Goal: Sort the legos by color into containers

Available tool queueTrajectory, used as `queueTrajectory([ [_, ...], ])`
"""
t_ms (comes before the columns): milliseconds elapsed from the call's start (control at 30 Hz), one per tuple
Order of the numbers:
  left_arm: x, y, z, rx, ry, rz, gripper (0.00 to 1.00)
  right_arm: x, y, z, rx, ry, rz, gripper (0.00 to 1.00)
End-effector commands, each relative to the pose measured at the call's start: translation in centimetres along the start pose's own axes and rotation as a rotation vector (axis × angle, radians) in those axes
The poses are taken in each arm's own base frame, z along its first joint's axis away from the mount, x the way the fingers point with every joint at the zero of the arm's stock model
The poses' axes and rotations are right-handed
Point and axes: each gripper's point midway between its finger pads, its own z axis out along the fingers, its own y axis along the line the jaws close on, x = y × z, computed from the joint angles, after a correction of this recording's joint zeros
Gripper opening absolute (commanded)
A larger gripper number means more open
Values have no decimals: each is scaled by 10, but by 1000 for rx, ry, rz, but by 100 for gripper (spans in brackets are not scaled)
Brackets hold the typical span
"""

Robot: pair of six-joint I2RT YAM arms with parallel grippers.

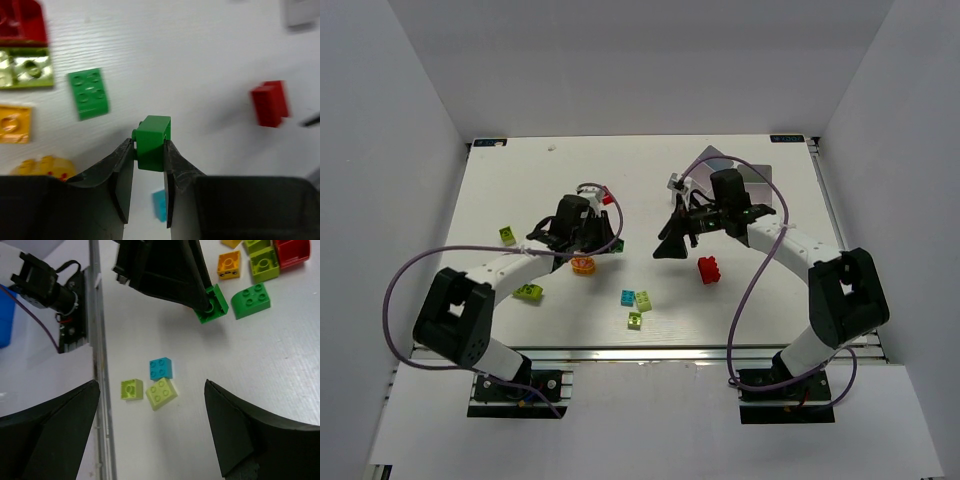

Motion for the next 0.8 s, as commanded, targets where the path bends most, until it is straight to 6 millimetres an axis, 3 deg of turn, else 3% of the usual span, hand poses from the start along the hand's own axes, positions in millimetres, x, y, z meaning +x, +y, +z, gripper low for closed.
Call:
queueTrajectory([
  [0, -32, -61, -34, 300, -124, -17, 16, -22, 12, 6, -79, -43, 59, 89],
  [100, -36, -84, -54, 441, -170, -13, 15, -29, 10, 7, -88, -47, 29, 89],
  [300, -35, -107, -75, 598, -218, 41, 13, -31, 22, 5, -156, -58, -49, 89],
  [500, -37, -119, -96, 698, -293, 95, 13, -40, 24, 6, -195, -73, -73, 90],
  [767, -37, -131, -107, 782, -297, 95, 13, -50, 26, 10, -237, -84, -80, 88],
])
